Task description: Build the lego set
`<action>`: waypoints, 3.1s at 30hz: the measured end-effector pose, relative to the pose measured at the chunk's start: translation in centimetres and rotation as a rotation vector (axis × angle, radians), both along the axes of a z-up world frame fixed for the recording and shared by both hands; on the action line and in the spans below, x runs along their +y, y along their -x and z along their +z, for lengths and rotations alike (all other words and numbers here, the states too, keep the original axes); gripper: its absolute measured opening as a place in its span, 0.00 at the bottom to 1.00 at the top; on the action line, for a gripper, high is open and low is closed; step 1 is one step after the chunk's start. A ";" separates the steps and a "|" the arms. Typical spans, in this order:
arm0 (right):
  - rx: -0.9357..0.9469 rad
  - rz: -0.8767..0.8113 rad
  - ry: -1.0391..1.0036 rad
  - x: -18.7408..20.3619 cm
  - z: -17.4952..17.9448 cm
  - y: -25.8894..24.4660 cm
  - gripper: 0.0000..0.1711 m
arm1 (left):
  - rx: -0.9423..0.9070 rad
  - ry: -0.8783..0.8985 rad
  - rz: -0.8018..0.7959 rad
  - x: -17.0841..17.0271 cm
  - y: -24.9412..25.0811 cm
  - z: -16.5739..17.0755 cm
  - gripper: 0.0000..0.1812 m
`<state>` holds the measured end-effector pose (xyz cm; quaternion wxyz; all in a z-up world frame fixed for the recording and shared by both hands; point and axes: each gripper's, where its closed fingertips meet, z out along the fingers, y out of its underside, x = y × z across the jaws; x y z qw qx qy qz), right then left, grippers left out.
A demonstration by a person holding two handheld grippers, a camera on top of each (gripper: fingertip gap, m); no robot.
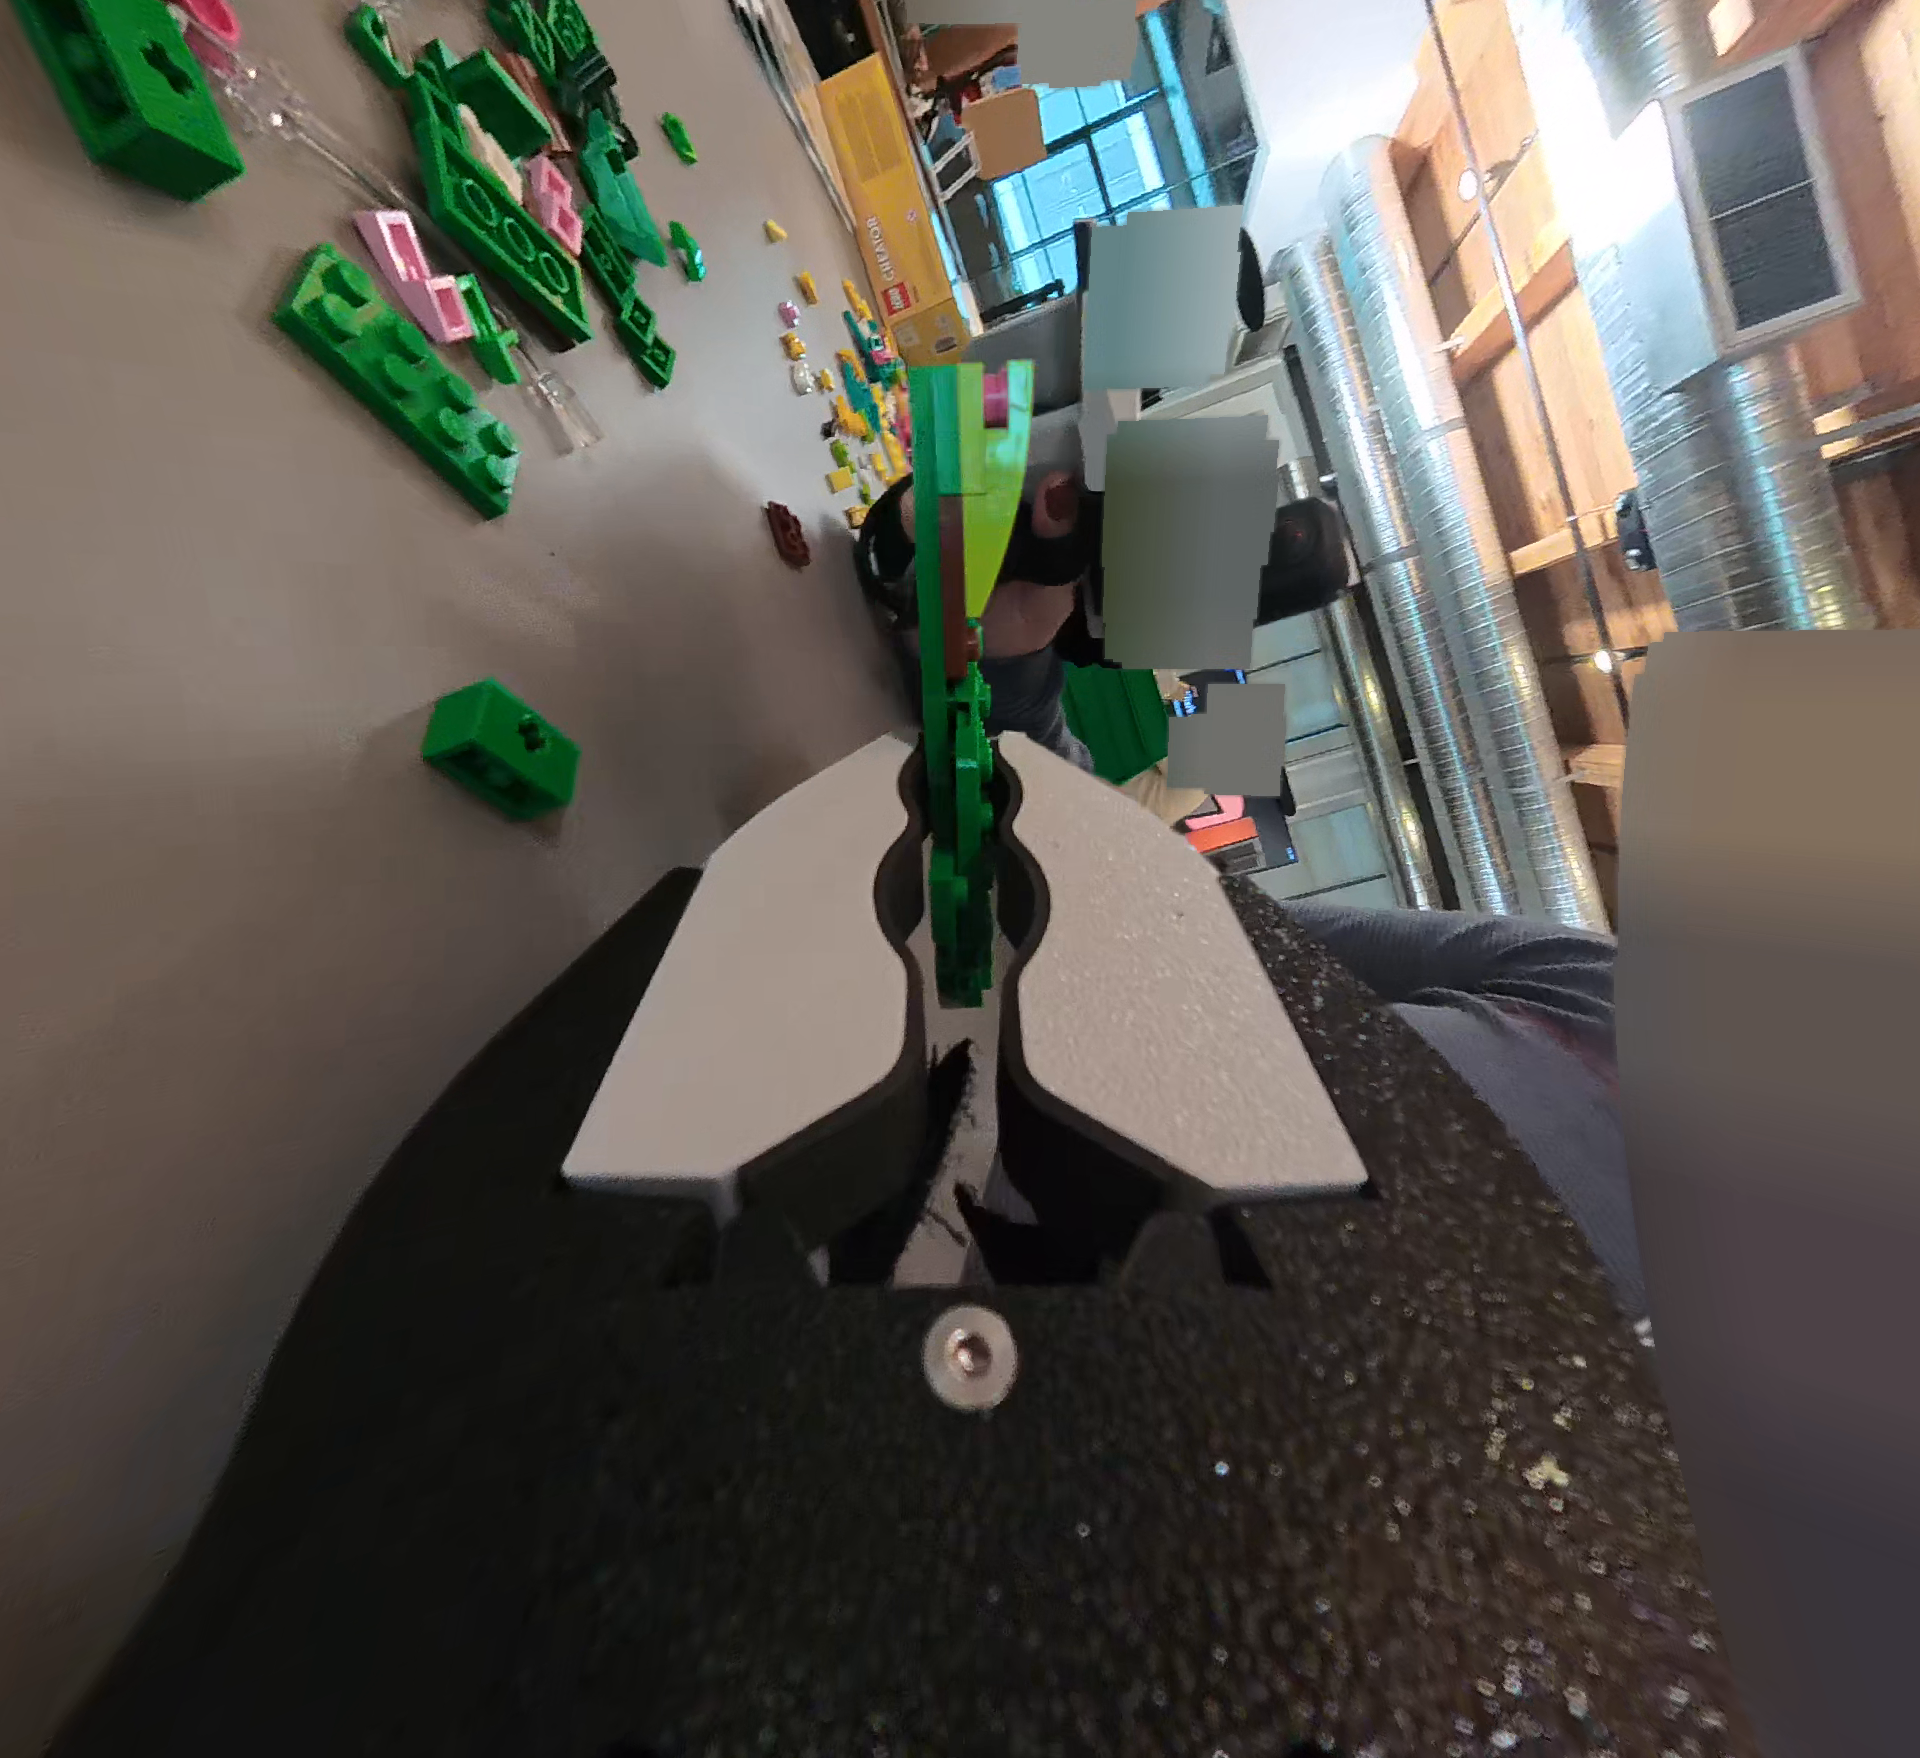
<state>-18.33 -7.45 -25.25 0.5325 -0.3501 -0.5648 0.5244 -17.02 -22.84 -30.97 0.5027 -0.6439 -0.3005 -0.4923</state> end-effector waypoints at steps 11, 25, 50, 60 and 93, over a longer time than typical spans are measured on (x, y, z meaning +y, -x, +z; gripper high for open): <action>0.102 -0.156 0.093 0.2 4.9 -1.3 0.14 | -0.041 -0.041 -0.034 -0.3 -0.3 0.5 0.04; 0.077 0.031 -0.038 -3.5 1.0 0.2 0.11 | -0.042 -0.033 -0.052 -0.3 -0.7 0.4 0.04; 0.103 0.005 -0.027 -3.0 1.3 -0.3 0.05 | -0.056 0.036 -0.067 -0.1 -1.0 -0.6 0.04; 0.146 -0.077 0.022 -1.2 2.0 -0.8 0.04 | -0.048 0.065 -0.232 -0.2 -3.9 -0.9 0.05; 0.180 -0.191 -0.221 -0.5 1.9 -2.8 0.07 | -0.033 0.056 -0.213 2.2 -4.1 -0.7 0.04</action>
